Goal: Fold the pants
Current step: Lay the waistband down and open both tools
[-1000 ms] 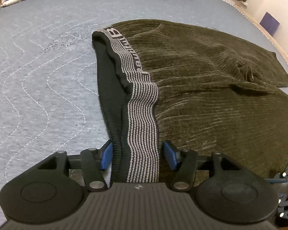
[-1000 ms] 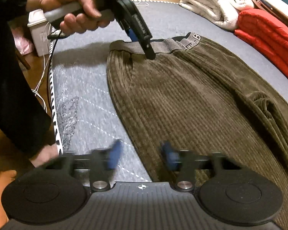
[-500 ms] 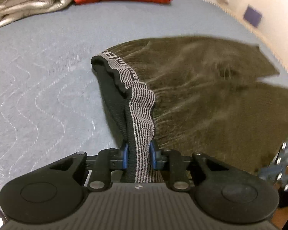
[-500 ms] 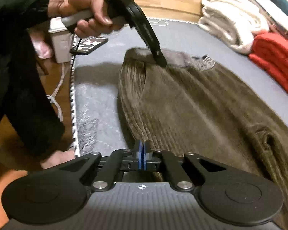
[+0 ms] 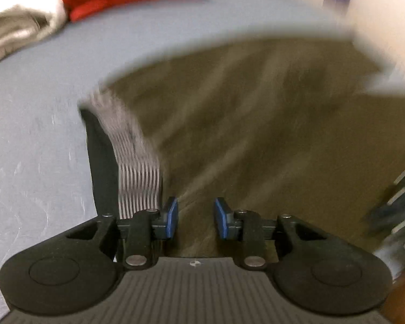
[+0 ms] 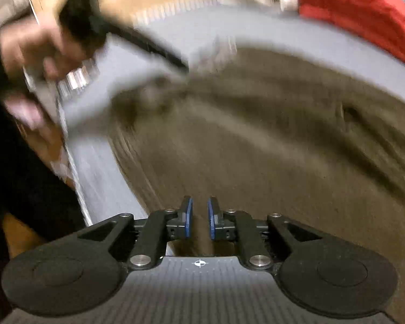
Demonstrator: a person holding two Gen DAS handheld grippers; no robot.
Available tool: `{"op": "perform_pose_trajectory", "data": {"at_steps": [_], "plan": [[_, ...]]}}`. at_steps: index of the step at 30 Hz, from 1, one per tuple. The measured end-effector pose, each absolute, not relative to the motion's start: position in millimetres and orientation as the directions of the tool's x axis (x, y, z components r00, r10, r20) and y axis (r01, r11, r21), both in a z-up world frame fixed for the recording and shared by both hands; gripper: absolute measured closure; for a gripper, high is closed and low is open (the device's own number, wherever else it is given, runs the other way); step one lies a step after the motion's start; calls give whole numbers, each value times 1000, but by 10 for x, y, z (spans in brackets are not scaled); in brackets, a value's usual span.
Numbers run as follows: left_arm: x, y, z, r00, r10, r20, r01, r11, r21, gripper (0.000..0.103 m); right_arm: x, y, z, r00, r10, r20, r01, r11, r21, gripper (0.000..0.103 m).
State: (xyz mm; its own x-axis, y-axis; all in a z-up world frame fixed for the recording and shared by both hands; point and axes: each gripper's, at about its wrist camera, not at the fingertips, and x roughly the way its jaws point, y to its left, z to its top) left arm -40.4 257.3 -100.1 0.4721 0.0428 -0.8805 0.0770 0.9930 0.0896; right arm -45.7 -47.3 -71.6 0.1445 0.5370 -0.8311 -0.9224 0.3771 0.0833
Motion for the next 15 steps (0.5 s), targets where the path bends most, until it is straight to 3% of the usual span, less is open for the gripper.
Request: {"op": "perform_pose_trajectory", "data": {"at_steps": [3,6,10,15], "plan": [[-286,2396,-948,479,109,-871,67,985,160,68,-523,-501,-665,161,554,-817,-937,345,49,89],[-251,2294,-716,540,71,-839,42,993,111,66,-512,-588,-491,184,597,-781,-932,358,54,80],[-156,2095,-455,624,39,-780,57,994,95,60,-411,-760,-229,297,642,-707,-891,453,36,53],[161,1927,-377,681,50,-730,13,997,81,58,-176,-977,-64,420,631,-652,-812,582,40,50]]}}
